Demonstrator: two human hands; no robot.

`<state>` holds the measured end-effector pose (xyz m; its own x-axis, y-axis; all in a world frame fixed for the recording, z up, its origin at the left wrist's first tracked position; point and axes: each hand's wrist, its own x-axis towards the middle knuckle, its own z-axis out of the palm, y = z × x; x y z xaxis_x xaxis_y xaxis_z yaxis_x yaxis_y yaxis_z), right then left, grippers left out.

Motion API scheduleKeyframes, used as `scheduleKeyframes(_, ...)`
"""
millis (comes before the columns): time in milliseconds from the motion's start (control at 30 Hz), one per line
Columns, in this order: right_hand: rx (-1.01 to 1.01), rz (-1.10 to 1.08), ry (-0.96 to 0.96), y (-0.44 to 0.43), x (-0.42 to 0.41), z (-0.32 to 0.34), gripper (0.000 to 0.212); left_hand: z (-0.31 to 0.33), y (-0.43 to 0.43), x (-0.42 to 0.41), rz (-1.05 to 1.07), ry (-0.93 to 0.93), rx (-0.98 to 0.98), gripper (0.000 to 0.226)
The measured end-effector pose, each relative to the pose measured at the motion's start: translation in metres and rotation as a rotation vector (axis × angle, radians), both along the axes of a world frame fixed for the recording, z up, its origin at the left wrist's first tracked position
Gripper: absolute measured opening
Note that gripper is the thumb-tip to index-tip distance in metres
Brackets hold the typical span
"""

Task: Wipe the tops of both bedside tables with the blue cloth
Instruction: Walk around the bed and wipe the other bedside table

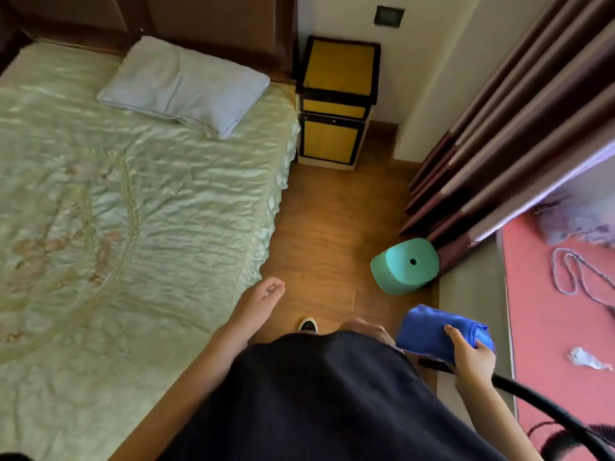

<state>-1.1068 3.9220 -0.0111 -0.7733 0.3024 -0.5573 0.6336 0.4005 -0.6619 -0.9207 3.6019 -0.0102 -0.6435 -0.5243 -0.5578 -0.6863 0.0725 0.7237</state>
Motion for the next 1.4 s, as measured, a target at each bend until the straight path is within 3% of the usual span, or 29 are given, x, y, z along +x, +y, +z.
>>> scheduleKeyframes(100,-0.016,-0.093,0.004,-0.026,-0.045,0.004,0.022,0.002,-0.038,-0.052,-0.064,0.007,0.007,0.020)
scheduleKeyframes(300,-0.003,-0.075,-0.026,-0.099,-0.139,-0.007,0.027,-0.014,-0.106,-0.133,-0.047,-0.044,0.004,0.019)
scheduleKeyframes(467,-0.092,0.009,-0.042,-0.191,-0.238,-0.014,0.017,-0.032,-0.167,-0.193,0.132,-0.097,-0.008,0.014)
scheduleKeyframes(567,-0.148,0.052,-0.094,-0.247,-0.297,-0.014,0.022,-0.034,-0.203,-0.220,0.259,-0.145,0.001,0.023)
scheduleKeyframes(733,-0.151,0.253,-0.042,-0.341,-0.377,0.001,0.017,-0.023,-0.259,-0.276,0.347,-0.135,0.028,0.017)
scheduleKeyframes(867,-0.106,0.393,-0.032,-0.405,-0.427,0.010,0.016,-0.019,-0.311,-0.328,0.357,-0.125,0.029,0.027)
scheduleKeyframes(967,-0.083,0.417,-0.043,-0.444,-0.462,0.002,0.013,-0.027,-0.355,-0.375,0.308,-0.122,0.037,0.019)
scheduleKeyframes(1200,0.054,0.359,-0.035,-0.527,-0.541,-0.013,0.031,-0.044,-0.486,-0.501,0.130,-0.097,0.041,0.027)
scheduleKeyframes(1400,-0.039,0.276,-0.027,-0.611,-0.613,-0.026,0.040,-0.056,-0.580,-0.611,0.014,-0.073,-0.014,0.032)
